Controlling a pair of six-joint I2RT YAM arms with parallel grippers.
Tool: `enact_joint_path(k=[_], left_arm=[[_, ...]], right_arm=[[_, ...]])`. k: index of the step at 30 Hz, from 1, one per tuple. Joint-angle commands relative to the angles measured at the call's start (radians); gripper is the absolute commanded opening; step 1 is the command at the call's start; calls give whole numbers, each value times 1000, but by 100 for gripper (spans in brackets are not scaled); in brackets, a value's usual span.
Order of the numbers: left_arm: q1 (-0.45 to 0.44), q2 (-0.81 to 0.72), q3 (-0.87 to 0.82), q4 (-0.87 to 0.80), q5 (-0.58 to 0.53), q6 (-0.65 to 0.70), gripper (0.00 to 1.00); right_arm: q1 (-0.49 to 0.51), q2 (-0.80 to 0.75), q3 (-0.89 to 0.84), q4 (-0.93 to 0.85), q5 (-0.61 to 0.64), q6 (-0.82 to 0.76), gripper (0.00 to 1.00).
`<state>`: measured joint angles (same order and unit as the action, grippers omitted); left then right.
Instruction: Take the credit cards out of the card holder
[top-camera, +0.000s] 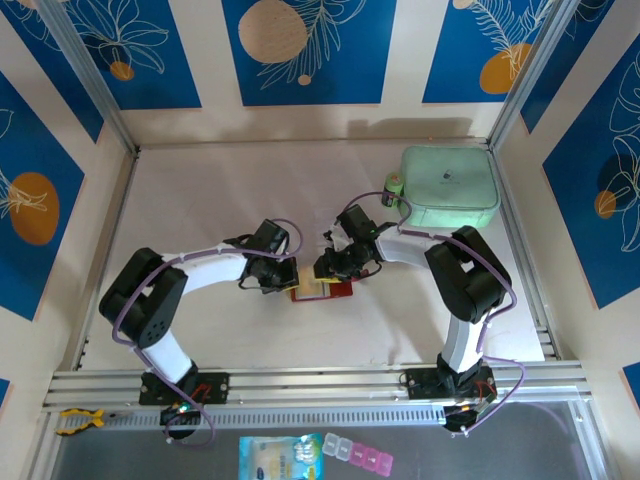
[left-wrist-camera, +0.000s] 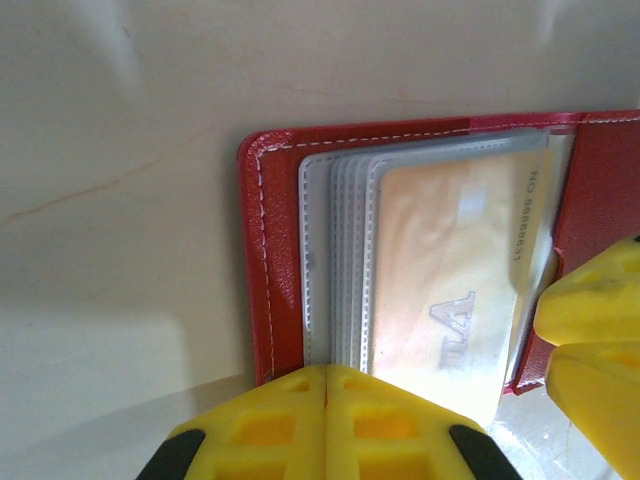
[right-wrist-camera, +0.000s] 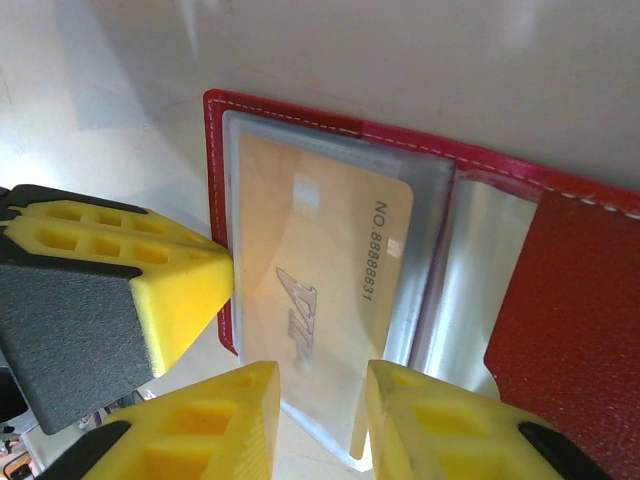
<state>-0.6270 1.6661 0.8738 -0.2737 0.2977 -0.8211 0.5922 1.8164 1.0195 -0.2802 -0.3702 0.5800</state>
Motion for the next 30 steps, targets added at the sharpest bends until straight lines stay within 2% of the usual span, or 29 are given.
enact_joint_path(k=[1, 13, 22, 30], left_arm=[[-11, 18, -6, -17, -8, -2, 5], [-10, 19, -1, -27, -13, 1, 4], [-11, 13, 9, -38, -17, 10, 4], [-10, -39, 29, -88, -74, 27, 4]], right_arm=[[-2, 6, -4, 0, -24, -9, 28], [-3, 44, 11, -11, -31, -9, 26], [-2, -2, 17, -62, 76, -14, 26], [-1, -46, 17, -85, 105, -23, 26]])
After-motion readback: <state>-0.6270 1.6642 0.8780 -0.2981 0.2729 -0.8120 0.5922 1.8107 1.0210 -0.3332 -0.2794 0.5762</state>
